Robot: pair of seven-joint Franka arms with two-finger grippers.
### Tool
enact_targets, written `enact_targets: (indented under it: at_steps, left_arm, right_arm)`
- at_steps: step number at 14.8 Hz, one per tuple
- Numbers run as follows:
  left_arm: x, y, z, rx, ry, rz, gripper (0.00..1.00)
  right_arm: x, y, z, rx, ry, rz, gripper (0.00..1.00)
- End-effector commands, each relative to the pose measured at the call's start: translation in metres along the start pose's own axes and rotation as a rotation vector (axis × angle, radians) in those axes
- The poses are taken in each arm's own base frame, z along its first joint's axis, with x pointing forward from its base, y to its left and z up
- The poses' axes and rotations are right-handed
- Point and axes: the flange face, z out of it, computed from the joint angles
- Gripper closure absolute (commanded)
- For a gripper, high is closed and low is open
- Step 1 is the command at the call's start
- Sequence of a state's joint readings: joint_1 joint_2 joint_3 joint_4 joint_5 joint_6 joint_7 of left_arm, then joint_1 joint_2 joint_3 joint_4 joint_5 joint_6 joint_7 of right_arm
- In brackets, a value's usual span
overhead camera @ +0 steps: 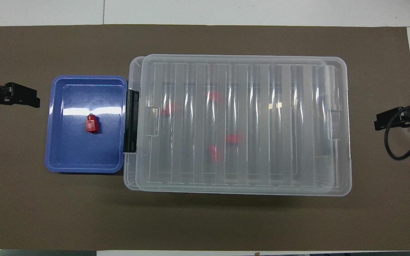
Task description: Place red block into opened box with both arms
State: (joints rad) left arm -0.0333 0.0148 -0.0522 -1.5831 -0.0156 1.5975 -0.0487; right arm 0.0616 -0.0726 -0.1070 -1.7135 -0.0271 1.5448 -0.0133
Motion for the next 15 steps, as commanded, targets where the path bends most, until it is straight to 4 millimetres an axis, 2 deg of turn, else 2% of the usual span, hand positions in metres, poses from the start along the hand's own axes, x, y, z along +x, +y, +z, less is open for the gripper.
enact_targets:
  at_steps: [1, 9, 11, 13, 15]
  left_arm:
    - [-0.005, -0.001, -0.007, -0.015, 0.017, 0.015, 0.00]
    - [-0.016, 0.004, -0.006, -0.013, 0.006, 0.018, 0.00]
    - [-0.019, -0.001, -0.006, -0.012, 0.006, 0.010, 0.00]
    - [-0.018, -0.006, -0.006, -0.012, 0.012, 0.004, 0.00]
    - [-0.019, -0.007, -0.007, -0.012, 0.008, 0.001, 0.00]
  right_arm:
    - [-0.003, 0.001, -0.003, 0.005, 0.012, 0.020, 0.00]
    - [-0.006, 0.000, 0.000, 0.006, -0.013, 0.009, 0.00]
    - [-0.007, -0.007, 0.002, 0.005, -0.007, -0.011, 0.00]
    - [0.003, -0.031, -0.001, 0.007, 0.078, -0.046, 0.00]
    - [0.013, -0.044, 0.011, 0.012, 0.079, -0.051, 0.00]
